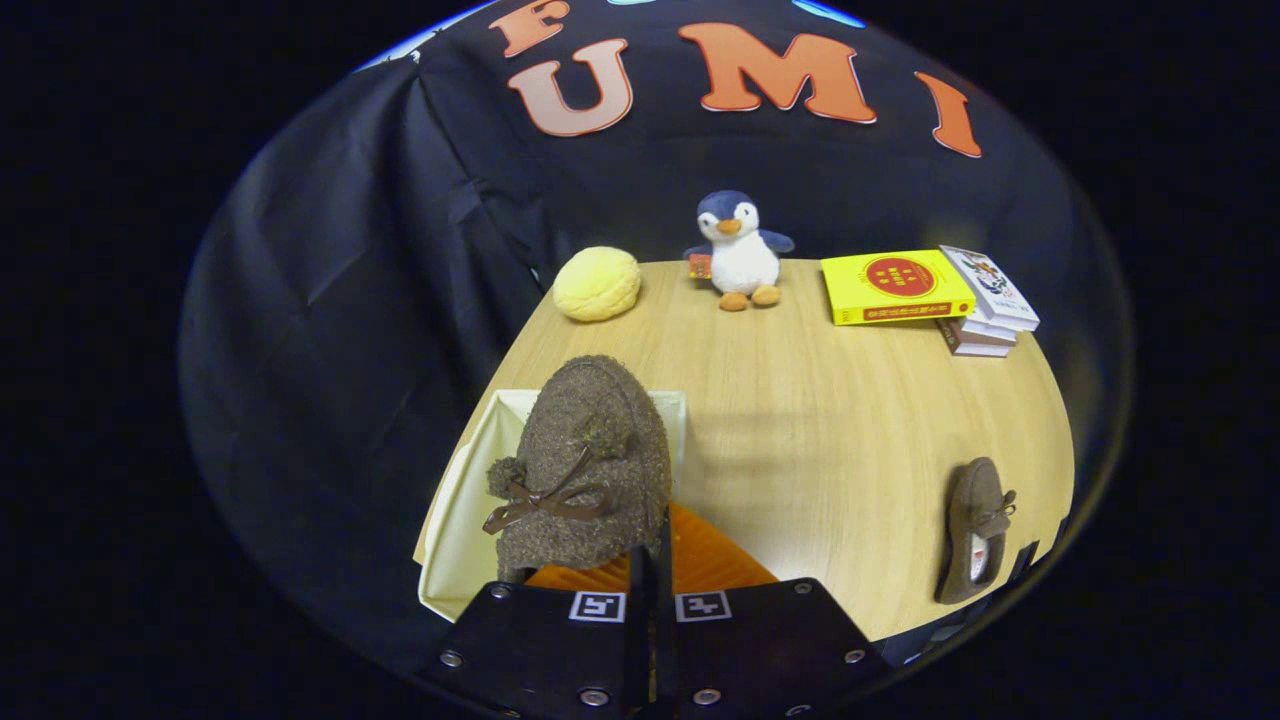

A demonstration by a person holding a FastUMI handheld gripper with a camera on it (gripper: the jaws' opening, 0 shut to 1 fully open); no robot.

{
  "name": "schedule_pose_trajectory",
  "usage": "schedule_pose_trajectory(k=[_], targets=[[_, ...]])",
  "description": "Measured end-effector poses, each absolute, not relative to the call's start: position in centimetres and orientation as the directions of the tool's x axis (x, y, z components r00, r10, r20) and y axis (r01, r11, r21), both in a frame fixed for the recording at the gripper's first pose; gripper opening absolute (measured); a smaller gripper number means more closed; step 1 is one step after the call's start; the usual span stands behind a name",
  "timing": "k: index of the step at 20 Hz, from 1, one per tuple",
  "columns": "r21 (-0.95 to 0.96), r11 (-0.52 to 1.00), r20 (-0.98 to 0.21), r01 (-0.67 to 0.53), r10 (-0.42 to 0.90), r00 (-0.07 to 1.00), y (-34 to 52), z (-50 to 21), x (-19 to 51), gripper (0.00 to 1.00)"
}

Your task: Open the storage box then place both shoes into the box .Put the left shoe in first, then the right shoe, with the right side of both shoes facing outward in a uniform manner.

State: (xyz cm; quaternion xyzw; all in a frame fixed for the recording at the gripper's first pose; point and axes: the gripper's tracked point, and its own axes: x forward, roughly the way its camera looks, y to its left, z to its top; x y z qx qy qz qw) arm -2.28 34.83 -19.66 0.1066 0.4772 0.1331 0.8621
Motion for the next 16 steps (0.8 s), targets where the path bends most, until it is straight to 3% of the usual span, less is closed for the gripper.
schedule_pose_trajectory(k=[7,16], targets=[[0.311,0.94,-0.842,-0.138,0.34,0.419,41.2,-22.6,-2.4,0.04],[0.329,0.942,-0.916,0.063,0.302,0.264,44.3,-27.5,-4.0,0.04]])
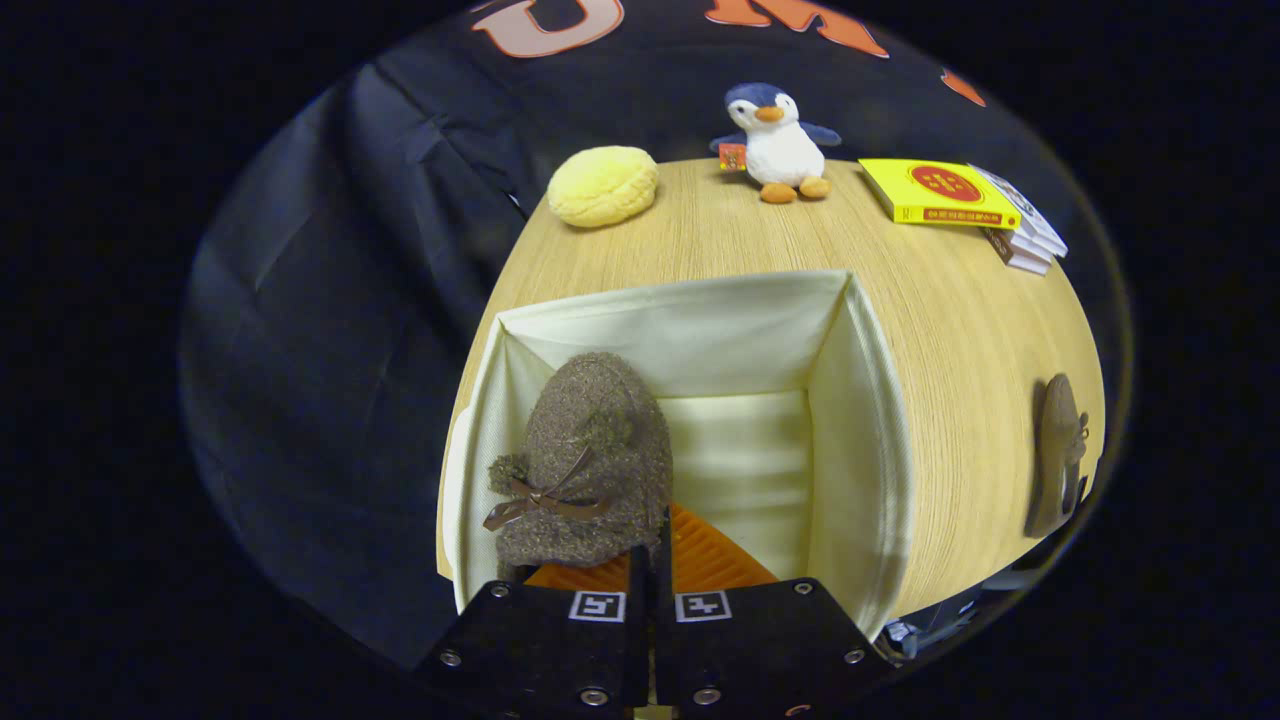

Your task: Open the storage box then place both shoes into the box .Put the left shoe in first, then the right shoe, with the right side of both shoes facing outward in a uniform manner.

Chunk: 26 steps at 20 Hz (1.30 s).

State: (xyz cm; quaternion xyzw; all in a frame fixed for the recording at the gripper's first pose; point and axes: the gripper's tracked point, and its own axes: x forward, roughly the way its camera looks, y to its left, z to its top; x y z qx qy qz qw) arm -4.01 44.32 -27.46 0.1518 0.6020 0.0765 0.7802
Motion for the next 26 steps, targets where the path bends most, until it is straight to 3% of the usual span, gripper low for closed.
schedule_pose_trajectory(k=[4,9,14,19,26], targets=[[0.354,0.931,-0.919,0.093,0.328,0.219,45.4,-28.2,-4.8,0.05],[0.462,0.881,-0.886,0.1,0.455,0.085,46.6,-28.7,-7.6,0.26],[0.574,0.818,-0.814,0.035,0.565,0.136,45.2,-25.2,-7.1,0.42],[0.623,0.781,-0.755,-0.037,0.614,0.232,40.3,-21.0,-6.8,0.67],[0.616,0.787,-0.745,0.045,0.562,0.359,26.3,-21.1,-6.1,0.84]])
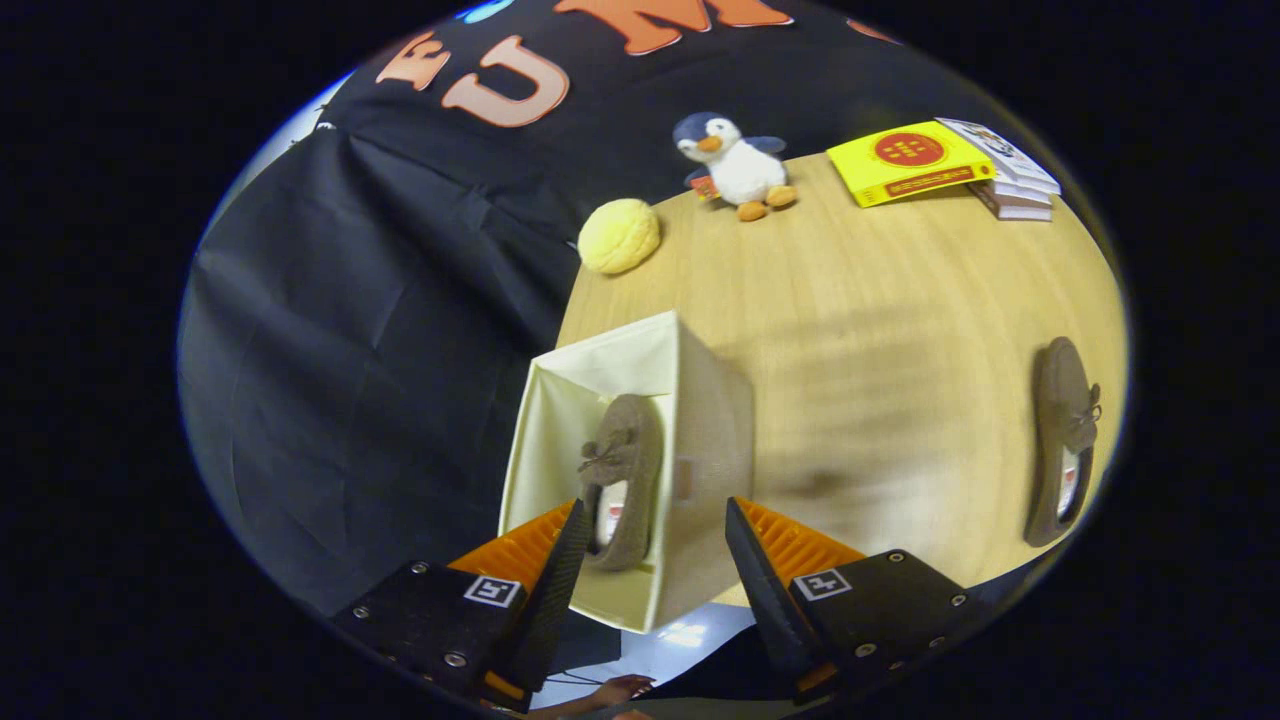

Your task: Open the storage box then place both shoes into the box .Put the left shoe in first, then the right shoe, with the right side of both shoes facing outward in a uniform manner.

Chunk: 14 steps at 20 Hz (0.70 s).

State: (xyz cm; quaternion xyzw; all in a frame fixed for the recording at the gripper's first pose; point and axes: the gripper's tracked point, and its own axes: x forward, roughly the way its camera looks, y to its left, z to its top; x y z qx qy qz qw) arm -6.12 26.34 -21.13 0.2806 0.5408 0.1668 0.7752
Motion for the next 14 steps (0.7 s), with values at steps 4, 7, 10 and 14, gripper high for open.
schedule_pose_trajectory(k=[4,7,10,14], targets=[[0.509,0.854,-0.799,0.112,0.419,0.432,16.4,-24.1,-6.6,0.84],[0.445,0.884,-0.824,0.139,0.344,0.449,10.1,-26.4,-8.1,0.87],[0.38,0.904,-0.86,0.197,0.267,0.435,4.4,-29.2,-9.5,0.89],[0.333,0.909,-0.887,0.252,0.211,0.411,-0.2,-32.2,-10.1,0.89]])
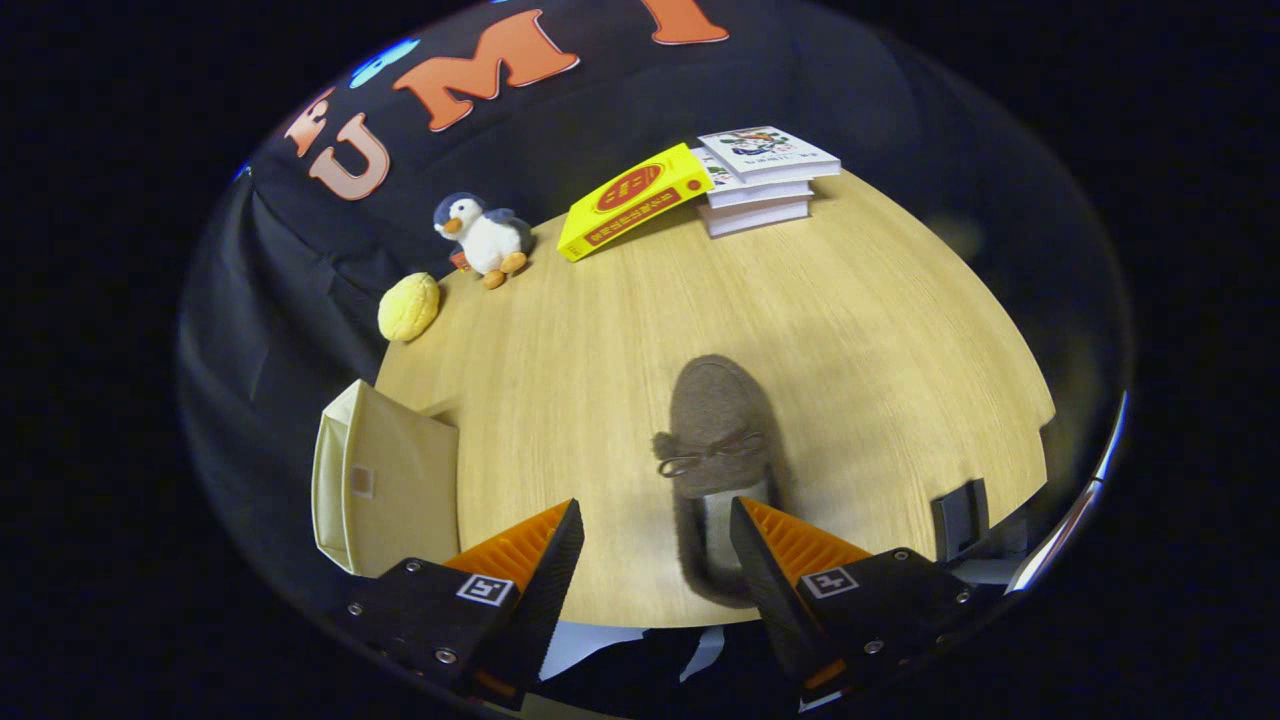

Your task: Open the storage box then place both shoes into the box .Put the left shoe in first, then the right shoe, with the right side of both shoes facing outward in a uniform manner.

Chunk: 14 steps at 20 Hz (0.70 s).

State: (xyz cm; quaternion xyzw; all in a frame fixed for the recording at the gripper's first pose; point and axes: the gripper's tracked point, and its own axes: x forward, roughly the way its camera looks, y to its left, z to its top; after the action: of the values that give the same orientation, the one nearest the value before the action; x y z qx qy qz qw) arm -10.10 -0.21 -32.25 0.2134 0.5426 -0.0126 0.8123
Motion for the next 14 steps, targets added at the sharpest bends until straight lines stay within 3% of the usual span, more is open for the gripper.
schedule_pose_trajectory(k=[2,8,14], targets=[[0.29,0.926,-0.903,0.243,0.181,0.389,-1.6,-34.0,-10.6,0.88],[0.158,0.975,-0.927,0.154,0.093,0.364,-4.2,-39.2,-11.0,0.7],[0.225,0.966,-0.925,0.124,0.172,0.338,-2.9,-41.6,-10.3,0.38]])
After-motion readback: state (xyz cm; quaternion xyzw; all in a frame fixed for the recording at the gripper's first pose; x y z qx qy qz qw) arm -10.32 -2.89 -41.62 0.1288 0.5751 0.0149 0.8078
